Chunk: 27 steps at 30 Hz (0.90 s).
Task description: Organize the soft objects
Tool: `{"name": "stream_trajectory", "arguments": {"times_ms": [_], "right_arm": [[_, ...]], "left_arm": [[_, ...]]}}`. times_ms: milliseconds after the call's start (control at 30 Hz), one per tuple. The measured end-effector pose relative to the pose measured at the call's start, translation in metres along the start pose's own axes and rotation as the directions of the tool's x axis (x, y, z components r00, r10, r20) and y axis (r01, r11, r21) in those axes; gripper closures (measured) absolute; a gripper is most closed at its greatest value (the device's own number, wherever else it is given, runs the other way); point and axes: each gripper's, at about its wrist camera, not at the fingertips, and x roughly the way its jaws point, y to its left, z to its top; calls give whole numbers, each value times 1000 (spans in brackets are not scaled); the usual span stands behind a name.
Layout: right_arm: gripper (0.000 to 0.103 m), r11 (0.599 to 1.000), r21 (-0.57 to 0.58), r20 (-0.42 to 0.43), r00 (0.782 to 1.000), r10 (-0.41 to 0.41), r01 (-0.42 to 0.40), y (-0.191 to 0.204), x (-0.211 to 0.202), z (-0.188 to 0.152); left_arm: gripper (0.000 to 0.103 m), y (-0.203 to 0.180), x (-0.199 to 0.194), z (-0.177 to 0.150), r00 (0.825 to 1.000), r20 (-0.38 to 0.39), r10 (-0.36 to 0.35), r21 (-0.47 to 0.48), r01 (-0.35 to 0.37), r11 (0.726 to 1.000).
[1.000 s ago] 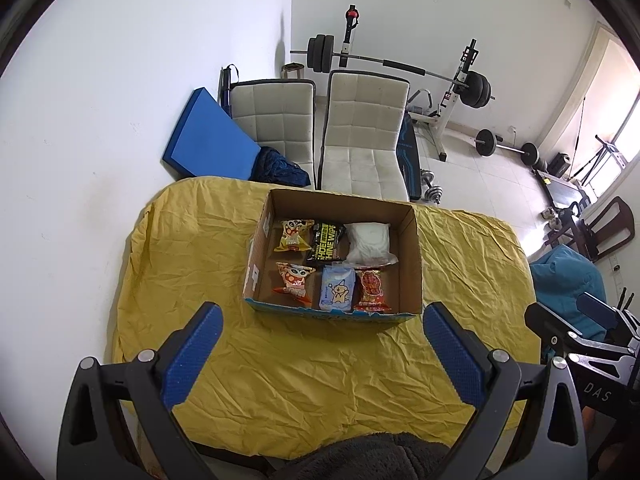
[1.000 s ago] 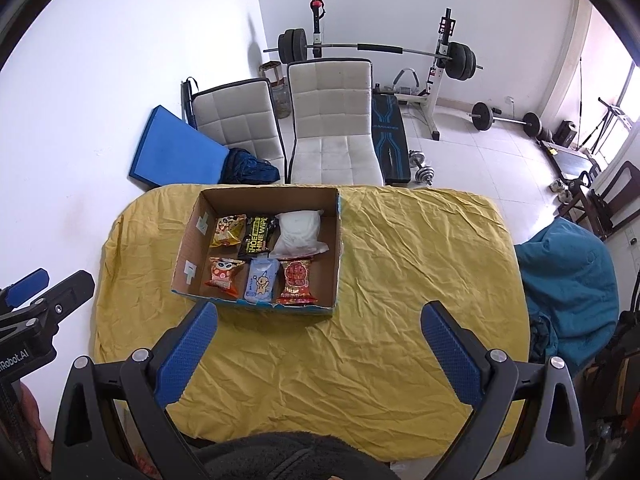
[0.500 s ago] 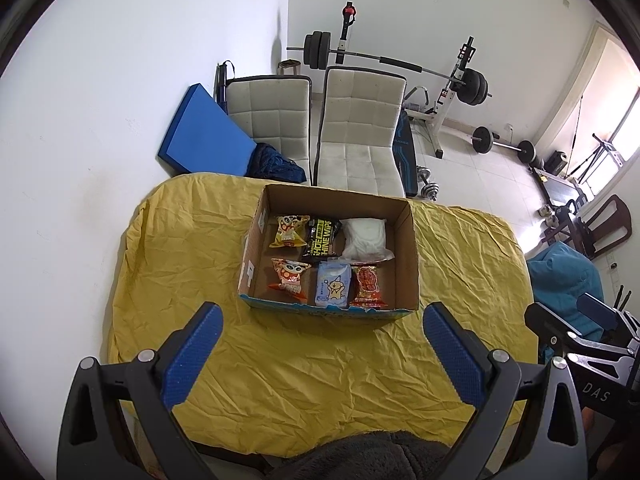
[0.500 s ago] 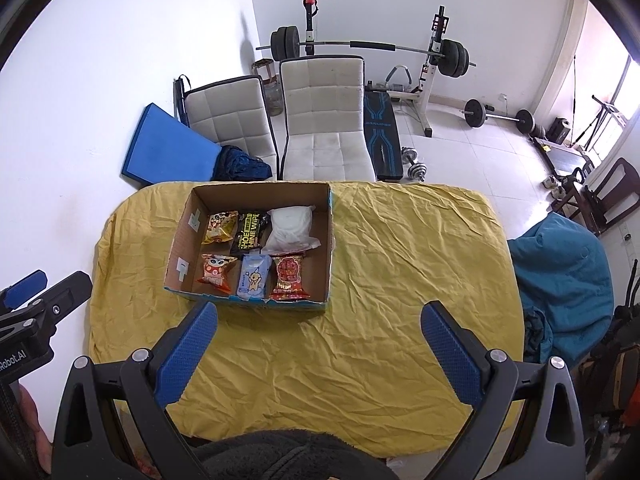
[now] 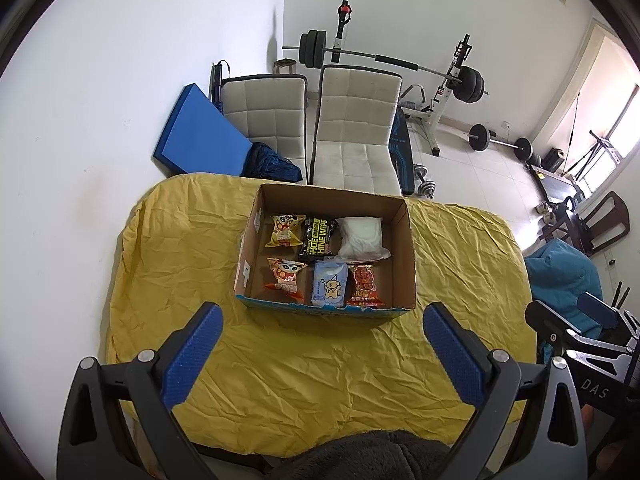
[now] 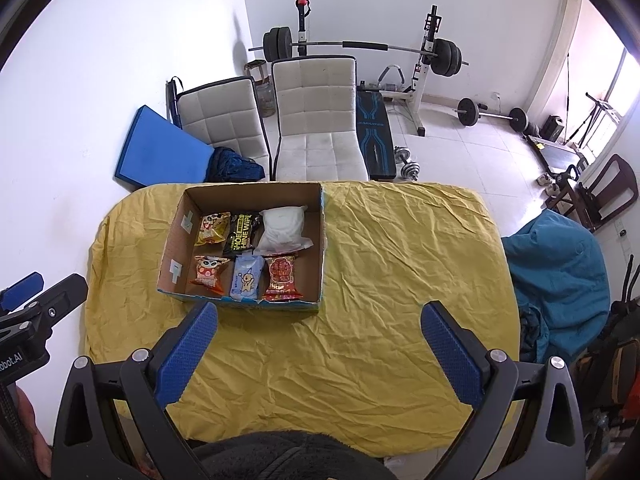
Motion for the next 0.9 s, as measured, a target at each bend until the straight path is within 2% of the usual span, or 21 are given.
{"name": "stream_trajectory", "arguments": {"times_ms": [900], "right_arm": [[0,1000,11,9,1000,-5,5,-2,0,-4]], "left_arm": [[0,-4,0,1,1000,-1,-5,13,5,1000]]}}
